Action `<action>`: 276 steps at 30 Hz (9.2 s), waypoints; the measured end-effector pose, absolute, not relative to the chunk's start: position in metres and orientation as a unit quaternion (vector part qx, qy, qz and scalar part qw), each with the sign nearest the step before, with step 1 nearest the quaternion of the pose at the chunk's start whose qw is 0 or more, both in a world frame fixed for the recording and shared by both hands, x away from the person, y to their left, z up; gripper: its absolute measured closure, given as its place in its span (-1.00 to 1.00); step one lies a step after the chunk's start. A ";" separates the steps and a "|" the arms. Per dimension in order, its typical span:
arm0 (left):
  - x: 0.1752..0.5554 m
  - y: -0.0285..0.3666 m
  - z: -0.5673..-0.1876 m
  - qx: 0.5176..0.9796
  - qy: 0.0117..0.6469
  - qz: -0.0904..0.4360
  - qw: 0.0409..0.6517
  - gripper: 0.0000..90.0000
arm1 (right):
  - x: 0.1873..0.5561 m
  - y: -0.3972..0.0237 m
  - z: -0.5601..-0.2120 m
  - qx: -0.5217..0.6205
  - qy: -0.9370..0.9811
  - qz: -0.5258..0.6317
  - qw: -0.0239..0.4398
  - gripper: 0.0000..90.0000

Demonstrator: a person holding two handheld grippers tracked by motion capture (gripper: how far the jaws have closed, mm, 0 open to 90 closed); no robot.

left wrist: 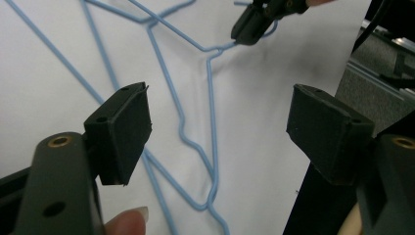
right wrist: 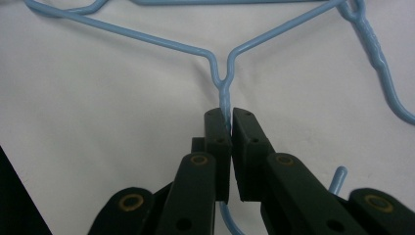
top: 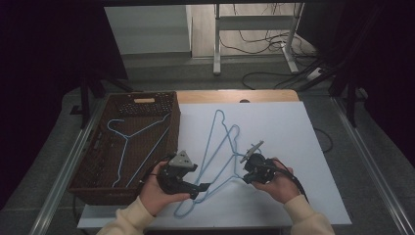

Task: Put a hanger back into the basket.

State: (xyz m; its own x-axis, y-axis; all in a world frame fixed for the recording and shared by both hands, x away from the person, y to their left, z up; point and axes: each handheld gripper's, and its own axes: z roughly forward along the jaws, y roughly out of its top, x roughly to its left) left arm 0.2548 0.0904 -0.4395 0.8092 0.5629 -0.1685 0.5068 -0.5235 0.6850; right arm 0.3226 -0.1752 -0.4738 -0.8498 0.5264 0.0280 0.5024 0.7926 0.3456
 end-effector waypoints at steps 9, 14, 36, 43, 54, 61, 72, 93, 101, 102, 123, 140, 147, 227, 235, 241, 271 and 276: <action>0.267 0.066 -0.457 0.874 0.320 -0.003 0.365 -0.45 | 0.320 -0.175 -0.471 0.270 0.946 0.176 0.037 0.91; 0.273 0.059 -0.465 0.870 0.323 -0.023 0.371 -0.42 | 0.320 -0.175 -0.471 0.269 0.946 0.176 0.035 0.91; 0.291 0.023 -0.518 0.893 0.328 -0.026 0.306 0.46 | 0.315 -0.173 -0.464 0.261 0.947 0.183 0.035 0.91; 0.292 0.025 -0.516 0.892 0.328 -0.037 0.309 0.88 | 0.313 -0.172 -0.460 0.259 0.946 0.189 0.035 0.91; 0.291 0.040 -0.500 0.872 0.351 -0.007 0.342 0.91 | 0.309 -0.197 -0.430 0.281 0.881 0.372 0.077 -0.01; 0.290 0.050 -0.488 0.852 0.369 0.019 0.371 0.91 | 0.303 -0.226 -0.415 0.283 0.825 0.471 0.132 -0.24; 0.292 0.059 -0.475 0.840 0.374 0.014 0.394 0.91 | 0.301 -0.250 -0.426 0.285 0.817 0.487 0.122 -0.30; 0.289 0.098 -0.416 0.795 0.373 0.016 0.478 0.91 | 0.305 -0.269 -0.444 0.314 0.820 0.464 0.115 -0.33; 0.286 0.121 -0.387 0.789 0.356 0.020 0.499 0.91 | 0.307 -0.269 -0.450 0.317 0.825 0.454 0.110 -0.33; 0.286 0.124 -0.385 0.789 0.356 0.020 0.501 0.91 | 0.307 -0.269 -0.451 0.317 0.826 0.453 0.109 -0.34; 0.296 0.192 -0.360 0.749 0.381 0.019 0.543 0.91 | 0.310 -0.266 -0.459 0.323 0.837 0.429 0.106 -0.36; 0.302 0.257 -0.363 0.720 0.420 0.048 0.551 0.91 | 0.310 -0.265 -0.461 0.322 0.840 0.424 0.105 -0.37; 0.305 0.283 -0.371 0.716 0.438 0.061 0.540 0.91 | 0.311 -0.264 -0.462 0.322 0.843 0.419 0.102 -0.37; 0.293 0.270 -0.409 0.748 0.464 0.095 0.465 -0.36 | 0.311 -0.264 -0.460 0.319 0.849 0.406 0.113 -0.42; 0.277 0.229 -0.408 0.773 0.417 0.069 0.473 -0.38 | 0.312 -0.265 -0.461 0.321 0.850 0.404 0.112 -0.42; 0.273 0.201 -0.415 0.787 0.397 0.055 0.469 -0.40 | 0.311 -0.265 -0.460 0.317 0.851 0.403 0.113 -0.43; 0.268 0.158 -0.425 0.814 0.367 0.040 0.450 -0.41 | 0.331 -0.259 -0.462 0.370 0.846 0.364 0.119 -0.55; 0.267 0.158 -0.425 0.813 0.366 0.039 0.451 -0.41 | 0.349 -0.247 -0.465 0.380 0.855 0.333 0.116 -0.30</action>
State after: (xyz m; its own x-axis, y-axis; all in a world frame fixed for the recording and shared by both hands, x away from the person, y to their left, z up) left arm 0.2668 0.1584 -0.4245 0.7293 0.6300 -0.2670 0.5601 -0.3256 0.7618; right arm 0.3493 -0.2470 -0.4650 -0.6845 0.7269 0.0542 0.5724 0.4900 0.6575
